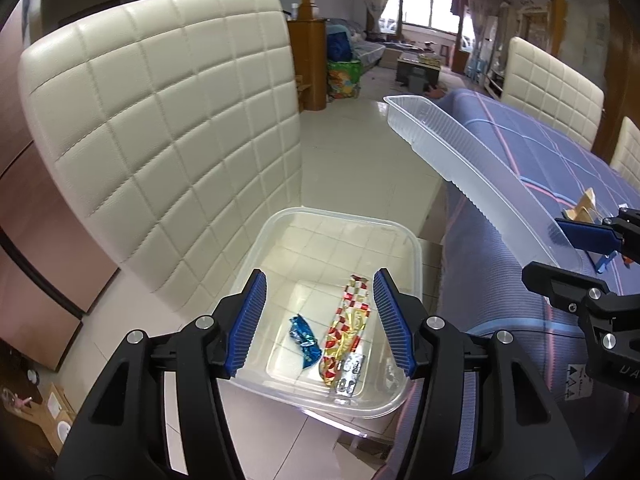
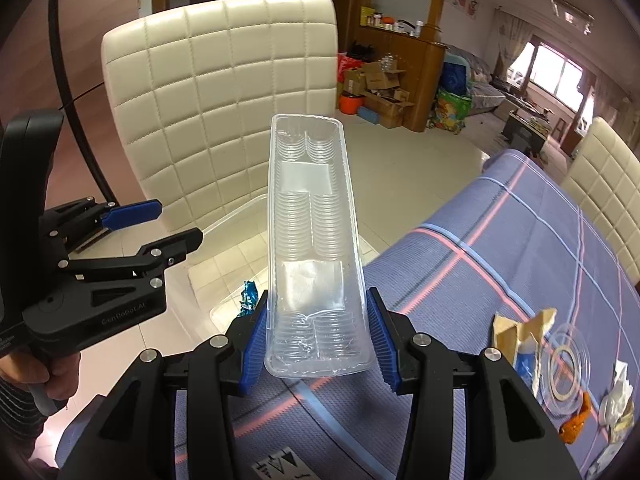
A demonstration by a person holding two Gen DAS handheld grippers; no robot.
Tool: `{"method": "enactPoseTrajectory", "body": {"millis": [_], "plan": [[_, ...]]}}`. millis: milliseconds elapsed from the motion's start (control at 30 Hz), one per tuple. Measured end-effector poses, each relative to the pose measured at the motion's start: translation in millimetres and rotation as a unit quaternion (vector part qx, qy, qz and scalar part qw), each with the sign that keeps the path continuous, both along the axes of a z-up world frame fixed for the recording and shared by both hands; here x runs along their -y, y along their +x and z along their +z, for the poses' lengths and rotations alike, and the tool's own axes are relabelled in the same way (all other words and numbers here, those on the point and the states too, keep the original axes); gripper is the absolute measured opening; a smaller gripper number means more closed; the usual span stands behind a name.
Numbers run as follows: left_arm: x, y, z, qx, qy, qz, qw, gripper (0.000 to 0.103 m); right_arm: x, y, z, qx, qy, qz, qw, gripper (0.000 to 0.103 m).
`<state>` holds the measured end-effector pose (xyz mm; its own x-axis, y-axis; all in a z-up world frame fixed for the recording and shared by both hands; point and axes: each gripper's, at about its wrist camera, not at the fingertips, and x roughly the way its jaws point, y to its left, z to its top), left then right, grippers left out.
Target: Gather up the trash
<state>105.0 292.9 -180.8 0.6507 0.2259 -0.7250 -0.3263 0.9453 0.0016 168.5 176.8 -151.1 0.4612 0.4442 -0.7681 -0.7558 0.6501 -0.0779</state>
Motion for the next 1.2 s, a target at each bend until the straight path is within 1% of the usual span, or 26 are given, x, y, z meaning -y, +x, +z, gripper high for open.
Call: {"method": "enactPoseTrajectory", "body": {"millis": [167, 267, 333, 367, 567, 767, 900, 1000, 1133, 1200], "plan": [[-10.7, -8.0, 0.7, 0.003, -0.003, 0.017, 0.9998, 0.058, -9.5, -4.4, 0.4, 0.004, 0.002, 0.015, 1.000, 0.047], [-14.5, -11.2, 0.8, 0.004, -0.005, 0.022, 0.9997, 0.058, -13.5, -7.5, 1.3, 0.026, -0.006, 0.012, 1.000, 0.051], [-14.5, -13.0, 0.3, 0.004, -0.007, 0.023, 0.9997, 0.058, -13.4, -7.2, 0.4, 0.029, -0.008, 0.007, 1.000, 0.058], [-14.7, -13.5, -0.5, 0.003, -0.008, 0.023, 0.9997, 0.058, -12.2, -7.2, 0.4, 0.026, -0.007, 0.006, 1.000, 0.059], [-8.8, -13.7, -2.1, 0.001, -0.011, 0.015, 0.9998, 0.058, -6.4, -4.5, 0.2, 0.015, -0.004, -0.003, 1.000, 0.060], [-2.1, -16.5, 3.7, 0.005, -0.012, 0.008, 0.9999, 0.059, 3.1, -6.7, 3.0, 0.004, 0.002, -0.012, 1.000, 0.060], [9.3, -21.0, 9.8, 0.008, -0.012, -0.004, 0.9999, 0.063, 15.5, -11.9, 6.7, 0.003, 0.005, -0.020, 1.000, 0.060], [24.3, -24.1, 15.8, 0.012, -0.007, -0.019, 0.9997, 0.063, 29.7, -16.8, 9.5, 0.004, 0.006, -0.032, 0.999, 0.060], [49.8, -26.1, 23.9, 0.015, -0.001, -0.046, 0.9988, 0.063, 61.3, -22.3, 13.2, 0.010, 0.005, -0.060, 0.998, 0.059], [66.8, -26.4, 28.3, 0.016, 0.005, -0.062, 0.9979, 0.066, 82.9, -21.8, 14.5, 0.003, 0.014, -0.082, 0.997, 0.060]]}}
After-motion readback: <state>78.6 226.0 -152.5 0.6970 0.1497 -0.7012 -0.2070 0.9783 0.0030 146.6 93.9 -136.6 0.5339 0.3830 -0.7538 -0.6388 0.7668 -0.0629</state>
